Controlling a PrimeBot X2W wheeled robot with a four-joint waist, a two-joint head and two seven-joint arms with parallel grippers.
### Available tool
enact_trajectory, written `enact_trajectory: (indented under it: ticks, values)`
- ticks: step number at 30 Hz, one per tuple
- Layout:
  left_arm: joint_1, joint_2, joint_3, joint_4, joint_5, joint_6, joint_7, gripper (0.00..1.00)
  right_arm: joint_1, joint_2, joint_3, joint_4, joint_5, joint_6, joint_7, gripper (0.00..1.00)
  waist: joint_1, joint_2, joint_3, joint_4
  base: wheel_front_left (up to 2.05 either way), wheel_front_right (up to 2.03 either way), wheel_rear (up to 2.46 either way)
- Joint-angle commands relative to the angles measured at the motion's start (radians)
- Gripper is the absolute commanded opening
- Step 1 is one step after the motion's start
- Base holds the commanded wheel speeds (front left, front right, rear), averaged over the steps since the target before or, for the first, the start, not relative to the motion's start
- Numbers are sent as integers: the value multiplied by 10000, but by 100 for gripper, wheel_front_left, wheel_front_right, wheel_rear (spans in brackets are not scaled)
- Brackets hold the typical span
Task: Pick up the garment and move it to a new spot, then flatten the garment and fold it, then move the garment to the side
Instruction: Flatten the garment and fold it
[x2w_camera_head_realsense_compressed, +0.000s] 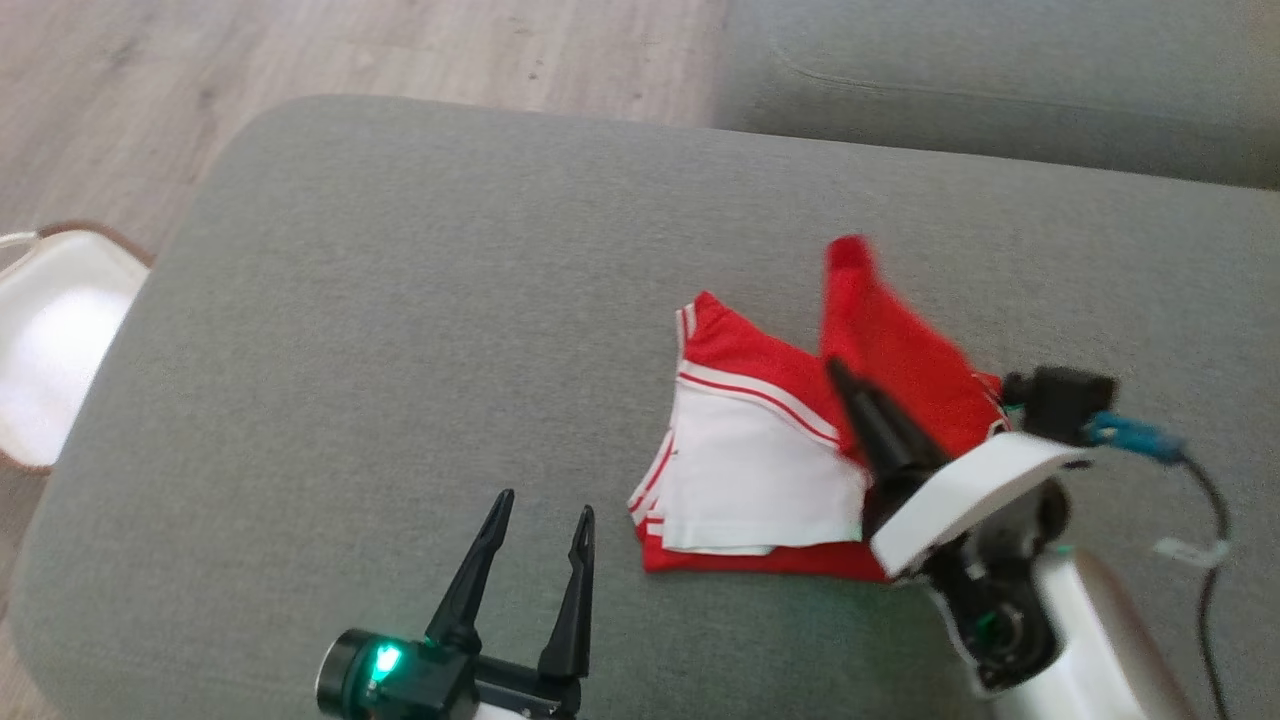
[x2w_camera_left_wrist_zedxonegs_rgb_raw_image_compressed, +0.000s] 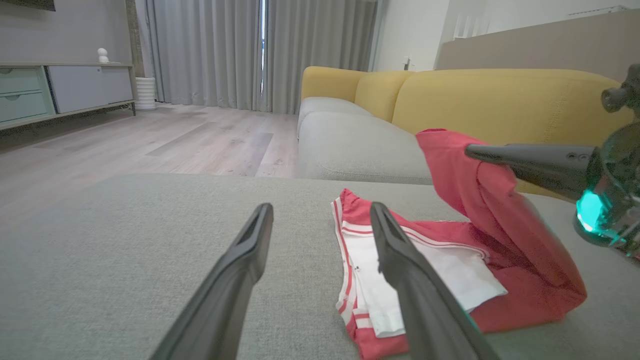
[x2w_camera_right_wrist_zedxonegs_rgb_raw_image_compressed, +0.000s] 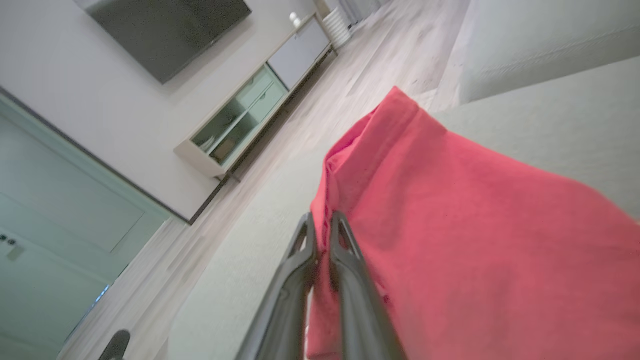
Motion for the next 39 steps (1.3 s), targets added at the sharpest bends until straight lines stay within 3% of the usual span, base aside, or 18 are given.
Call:
enact_trajectory:
  ticks: [1,14,15,16,25,30,39]
  values:
    - [-167,-148,234,-248,69,-36,-95,100,-541,-1,467,-234,99,67,-127,0,1,0,-42,249,0,0,0]
    - [-151,-203,88,-146,9,-111,-95,100,-1421,0,2162,1876,1035,67,-1106,0,1,0,-158,900,0,0,0]
    - [-146,-205,91,-136,9,-115,-95,100,-1503,0,2297,2043,1126,67,-1175,33,1,0,-165,915,0,0,0]
    - [-140,-207,101,-132,10,-113,-95,100,-1578,0,2412,2189,1205,67,-1260,100,1,0,-170,918,0,0,0]
    - [-61,-220,308,-270,30,14,-95,100,-1902,1,2724,2363,1428,67,-2764,100,1,0,-212,160,0,0,0]
    - [30,-226,596,-425,-157,191,-95,100,-1513,-379,2086,1940,33,67,-3783,100,1,0,-419,-633,0,0,0]
    - [435,-232,1306,-638,-377,865,-95,100,34,-1944,1304,1024,-2447,67,-5293,100,1,0,-989,-1976,0,0,0]
